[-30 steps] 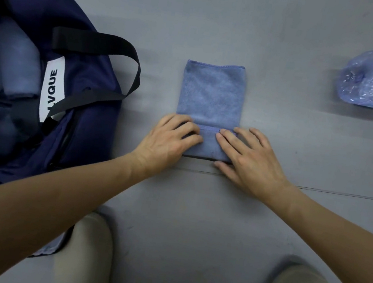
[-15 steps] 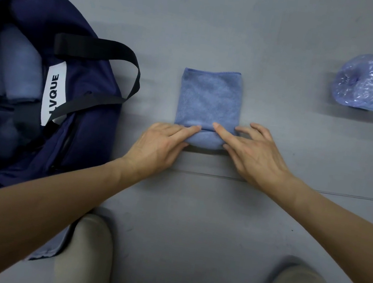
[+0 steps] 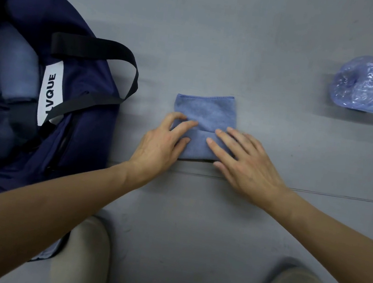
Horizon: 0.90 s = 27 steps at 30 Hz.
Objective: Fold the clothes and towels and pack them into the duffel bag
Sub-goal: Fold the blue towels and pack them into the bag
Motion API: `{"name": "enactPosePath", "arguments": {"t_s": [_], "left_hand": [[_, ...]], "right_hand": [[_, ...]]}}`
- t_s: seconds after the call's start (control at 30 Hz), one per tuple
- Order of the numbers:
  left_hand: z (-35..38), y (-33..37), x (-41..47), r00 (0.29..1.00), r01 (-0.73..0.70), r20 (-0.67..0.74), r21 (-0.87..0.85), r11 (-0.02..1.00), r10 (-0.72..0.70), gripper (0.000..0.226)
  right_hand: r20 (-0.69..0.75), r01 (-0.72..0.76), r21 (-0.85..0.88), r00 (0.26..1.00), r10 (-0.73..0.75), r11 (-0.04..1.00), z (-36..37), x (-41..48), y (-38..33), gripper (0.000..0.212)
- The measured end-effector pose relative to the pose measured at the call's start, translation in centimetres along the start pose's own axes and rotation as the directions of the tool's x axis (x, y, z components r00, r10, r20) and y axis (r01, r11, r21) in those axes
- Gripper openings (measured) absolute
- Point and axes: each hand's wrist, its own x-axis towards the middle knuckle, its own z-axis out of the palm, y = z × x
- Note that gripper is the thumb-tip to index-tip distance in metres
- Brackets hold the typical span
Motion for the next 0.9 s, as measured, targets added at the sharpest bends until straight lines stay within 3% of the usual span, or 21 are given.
{"name": "enactPosePath", "arguments": {"t_s": [0.13,0.2,0.27,0.4,0.6,0.73,0.9], "left_hand": [[0.7,-1.0,-0.2,0.975,-0.186,-0.085,0.172,0.967,0.203,0.029],[1.2,-1.7,-0.2,0.935,-0.282,-0.141,0.265,0.922,0.326,0.032],[1.5,-2.5,-0.5,0.924,-0.328,-0.1,0.29,0.899,0.369,0.034],[1.1,-3.4,-1.2,0.955,-0.296,0.095,0.242,0.924,0.281,0.063],[-1.0,-1.4,0.3,0.99,-0.14,0.033,0.036,0.99,0.138,0.045],[-1.7,-1.1,1.4,0.997,-0.023,0.075,-0.027,0.999,0.025,0.05],[-2.3,-1.2,3.1,0.986,0.069,0.159,-0.143,0.987,-0.046,0.062]], "right_hand": [[0.225,-0.072,0.001,0.972,0.07,0.997,1.0,-0.2,0.3,0.069],[0.247,-0.096,-0.004,0.964,0.094,0.995,0.9,0.1,0.5,0.072],[0.248,-0.105,-0.002,0.963,0.102,0.994,0.5,0.8,0.7,0.074],[0.214,-0.105,0.03,0.972,0.096,0.994,-0.2,1.8,1.0,0.064],[0.214,-0.126,0.149,0.973,0.093,0.981,-1.9,3.4,1.8,0.068],[0.27,-0.067,0.12,0.962,0.033,0.991,-2.4,4.5,2.3,0.076],[0.383,-0.192,0.158,0.916,0.119,0.969,-2.2,6.0,2.6,0.062]]}}
